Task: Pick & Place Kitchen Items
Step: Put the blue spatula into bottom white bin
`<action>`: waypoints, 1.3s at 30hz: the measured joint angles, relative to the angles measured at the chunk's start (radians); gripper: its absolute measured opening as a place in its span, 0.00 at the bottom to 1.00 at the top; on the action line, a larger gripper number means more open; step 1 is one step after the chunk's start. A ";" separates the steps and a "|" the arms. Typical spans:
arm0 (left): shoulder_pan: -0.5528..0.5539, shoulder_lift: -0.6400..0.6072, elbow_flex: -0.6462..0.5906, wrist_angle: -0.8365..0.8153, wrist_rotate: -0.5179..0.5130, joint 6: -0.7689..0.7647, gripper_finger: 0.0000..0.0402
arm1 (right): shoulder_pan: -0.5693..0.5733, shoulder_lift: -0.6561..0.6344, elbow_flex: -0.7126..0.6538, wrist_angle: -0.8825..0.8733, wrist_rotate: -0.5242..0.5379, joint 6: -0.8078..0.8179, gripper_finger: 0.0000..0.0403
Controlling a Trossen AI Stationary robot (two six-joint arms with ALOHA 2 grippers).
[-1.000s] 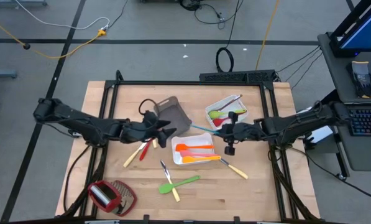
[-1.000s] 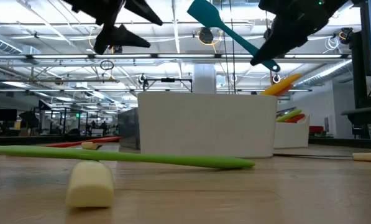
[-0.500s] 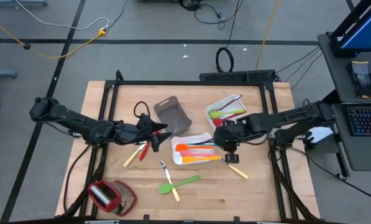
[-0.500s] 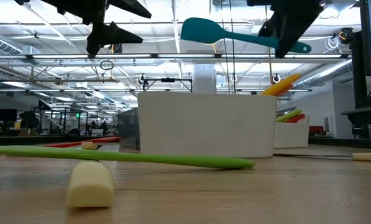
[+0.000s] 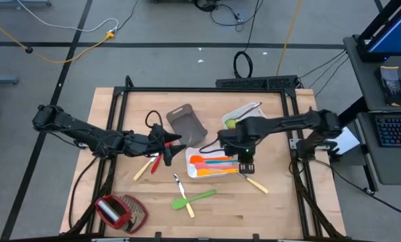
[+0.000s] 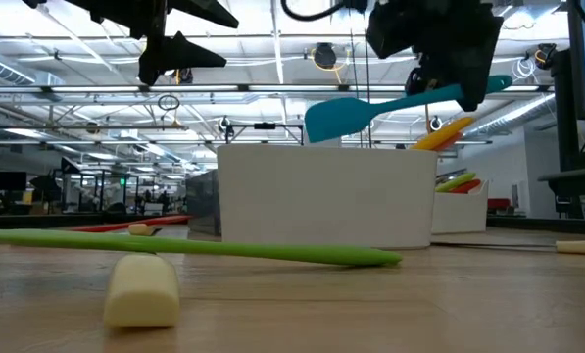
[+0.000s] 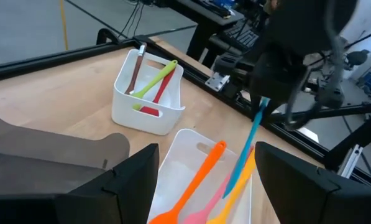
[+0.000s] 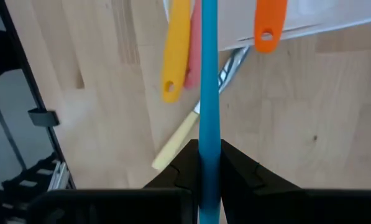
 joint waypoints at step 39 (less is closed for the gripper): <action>0.003 0.000 0.000 0.000 -0.038 0.068 0.67 | -0.059 0.302 0.280 -0.025 -0.049 -0.066 0.14</action>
